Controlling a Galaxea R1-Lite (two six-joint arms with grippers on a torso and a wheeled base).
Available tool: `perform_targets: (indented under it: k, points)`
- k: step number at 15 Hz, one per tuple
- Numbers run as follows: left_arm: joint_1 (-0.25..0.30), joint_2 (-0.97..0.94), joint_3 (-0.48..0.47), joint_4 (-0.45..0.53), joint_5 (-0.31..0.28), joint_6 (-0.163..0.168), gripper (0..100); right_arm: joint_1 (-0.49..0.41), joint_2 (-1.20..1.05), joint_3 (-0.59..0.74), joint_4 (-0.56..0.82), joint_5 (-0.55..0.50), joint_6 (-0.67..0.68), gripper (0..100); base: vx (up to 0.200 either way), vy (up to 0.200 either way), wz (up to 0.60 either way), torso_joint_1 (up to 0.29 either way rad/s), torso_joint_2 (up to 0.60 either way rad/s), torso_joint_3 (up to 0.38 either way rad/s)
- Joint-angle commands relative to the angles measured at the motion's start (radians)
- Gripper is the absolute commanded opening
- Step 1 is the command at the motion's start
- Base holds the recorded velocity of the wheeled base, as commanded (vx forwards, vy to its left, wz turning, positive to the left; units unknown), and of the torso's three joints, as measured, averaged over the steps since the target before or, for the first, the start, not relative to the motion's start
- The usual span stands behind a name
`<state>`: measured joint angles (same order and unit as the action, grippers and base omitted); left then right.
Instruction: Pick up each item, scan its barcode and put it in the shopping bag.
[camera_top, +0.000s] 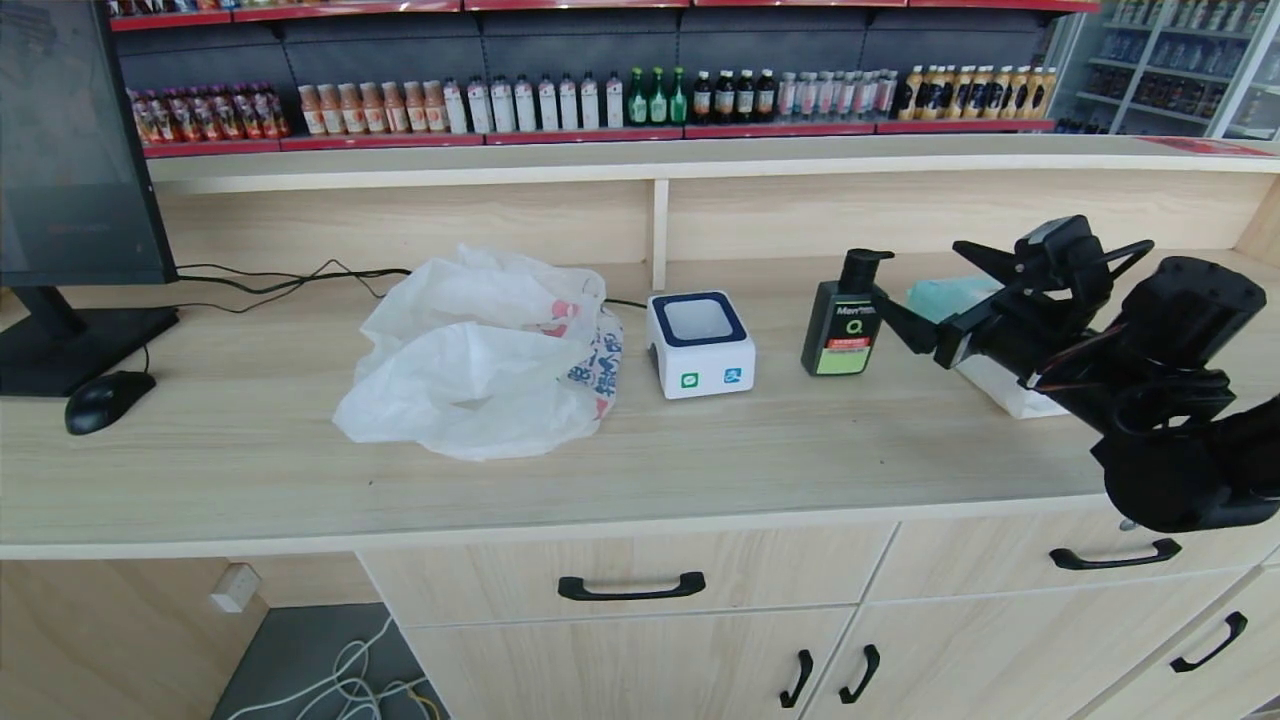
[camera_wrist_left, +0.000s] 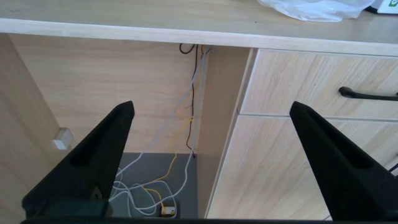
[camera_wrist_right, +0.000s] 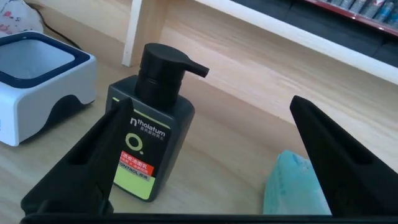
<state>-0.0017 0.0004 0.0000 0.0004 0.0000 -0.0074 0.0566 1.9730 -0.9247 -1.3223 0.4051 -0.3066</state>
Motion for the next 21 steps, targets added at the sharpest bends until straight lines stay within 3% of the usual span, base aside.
perform_targets:
  k: [1,16,21]
  points:
    - [0.000,0.000,0.000,0.000,0.000,0.000,100,0.000,0.020,-0.005,0.000,0.000,0.000,100,0.000,0.000,0.00,0.000,0.00,0.000]
    - [0.000,0.000,0.000,-0.005,0.000,0.001,100,-0.029,0.046,-0.022,-0.006,-0.008,0.011,100,0.000,0.000,0.00,0.000,0.00,0.000]
    - [0.000,0.000,0.000,-0.007,0.000,0.001,100,-0.021,0.064,-0.029,-0.014,-0.085,0.041,100,0.000,0.000,0.00,0.000,0.00,0.000]
